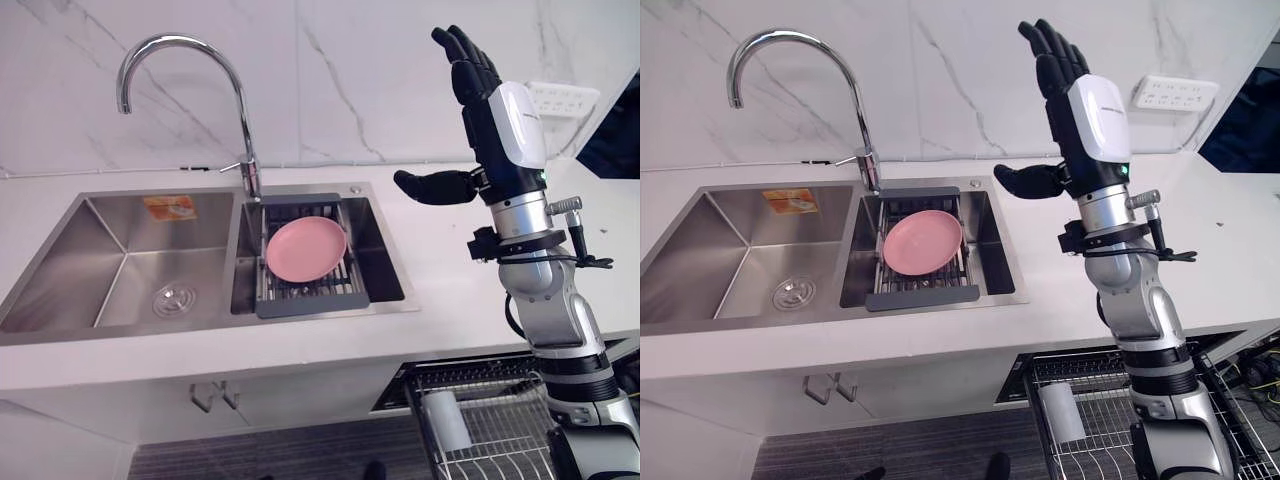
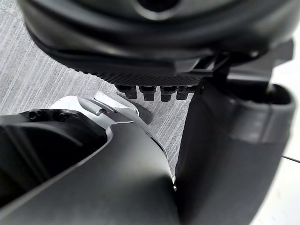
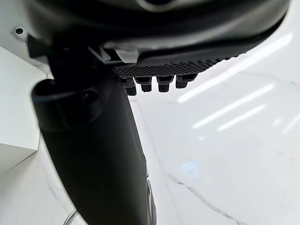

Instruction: Walk over to the sink, pick up the cup, carry it to the dishwasher, place the cup inside the dishwasher, then close the dishwasher door

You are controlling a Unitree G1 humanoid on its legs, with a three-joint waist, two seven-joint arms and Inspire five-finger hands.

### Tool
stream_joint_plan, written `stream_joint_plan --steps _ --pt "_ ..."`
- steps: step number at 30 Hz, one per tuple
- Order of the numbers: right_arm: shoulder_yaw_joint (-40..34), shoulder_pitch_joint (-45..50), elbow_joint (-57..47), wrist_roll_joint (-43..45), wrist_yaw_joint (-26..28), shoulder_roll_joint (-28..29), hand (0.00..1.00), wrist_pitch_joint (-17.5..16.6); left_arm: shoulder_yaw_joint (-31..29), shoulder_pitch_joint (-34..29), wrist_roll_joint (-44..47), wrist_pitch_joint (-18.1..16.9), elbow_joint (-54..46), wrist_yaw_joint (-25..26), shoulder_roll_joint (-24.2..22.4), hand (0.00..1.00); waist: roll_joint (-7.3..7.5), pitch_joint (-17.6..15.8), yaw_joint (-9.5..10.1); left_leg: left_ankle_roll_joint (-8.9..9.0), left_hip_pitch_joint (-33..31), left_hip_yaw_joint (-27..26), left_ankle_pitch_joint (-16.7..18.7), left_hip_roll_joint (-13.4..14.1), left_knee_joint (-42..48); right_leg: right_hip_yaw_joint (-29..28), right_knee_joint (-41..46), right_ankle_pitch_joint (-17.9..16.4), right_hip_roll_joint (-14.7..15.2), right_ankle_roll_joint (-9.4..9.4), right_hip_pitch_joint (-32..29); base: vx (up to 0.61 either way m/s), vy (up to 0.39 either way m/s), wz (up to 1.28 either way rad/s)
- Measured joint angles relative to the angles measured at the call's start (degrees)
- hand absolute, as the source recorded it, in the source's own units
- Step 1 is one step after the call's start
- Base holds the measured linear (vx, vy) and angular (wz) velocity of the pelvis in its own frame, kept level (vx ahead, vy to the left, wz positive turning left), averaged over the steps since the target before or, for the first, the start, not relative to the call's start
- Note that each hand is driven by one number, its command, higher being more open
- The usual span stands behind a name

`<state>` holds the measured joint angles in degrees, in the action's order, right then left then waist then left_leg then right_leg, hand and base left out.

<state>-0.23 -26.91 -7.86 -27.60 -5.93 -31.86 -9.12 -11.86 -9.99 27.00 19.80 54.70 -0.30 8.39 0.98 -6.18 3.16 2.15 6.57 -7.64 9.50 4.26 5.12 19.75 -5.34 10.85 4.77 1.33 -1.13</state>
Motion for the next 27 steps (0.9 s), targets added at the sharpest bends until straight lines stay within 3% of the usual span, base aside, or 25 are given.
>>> stream_joint_plan --steps 10,16,19,27 --pt "2.53 0.52 -0.07 -0.84 6.85 0.0 1.0 -0.25 1.09 -0.17 -0.03 -0.13 -0.16 0.21 0.22 1.0 0.13 0.45 0.37 0.03 0.1 0.8 -0.03 0.01 0.21 0.86 0.0 0.16 0.08 -0.16 0.41 0.01 0.016 0.04" --pt "11.14 0.43 5.5 -7.49 12.28 -0.03 1.0 -0.03 1.29 -0.12 -0.02 -0.12 -0.33 0.34 0.41 1.0 0.5 0.72 1.14 0.0 -1.3 2.45 -0.18 -0.19 0.78 2.38 0.0 0.16 0.47 -0.16 0.24 0.0 0.021 0.13" --pt "14.41 0.19 9.99 -10.41 13.38 -0.05 1.0 0.83 1.29 0.23 0.03 -0.17 -0.6 0.38 0.41 1.0 0.57 0.69 2.5 0.05 -2.43 3.11 -0.23 -0.18 1.08 2.73 0.0 0.16 0.51 -0.16 -0.3 -0.01 0.006 0.11" --pt "18.69 -3.38 16.26 -15.32 13.41 -0.24 1.0 3.4 1.18 1.17 0.61 -0.19 -0.86 1.07 0.45 1.0 1.12 0.09 3.85 0.06 -4.19 4.03 -0.51 -0.29 1.17 3.55 0.01 0.32 0.67 -0.29 -1.54 0.0 0.005 0.06"
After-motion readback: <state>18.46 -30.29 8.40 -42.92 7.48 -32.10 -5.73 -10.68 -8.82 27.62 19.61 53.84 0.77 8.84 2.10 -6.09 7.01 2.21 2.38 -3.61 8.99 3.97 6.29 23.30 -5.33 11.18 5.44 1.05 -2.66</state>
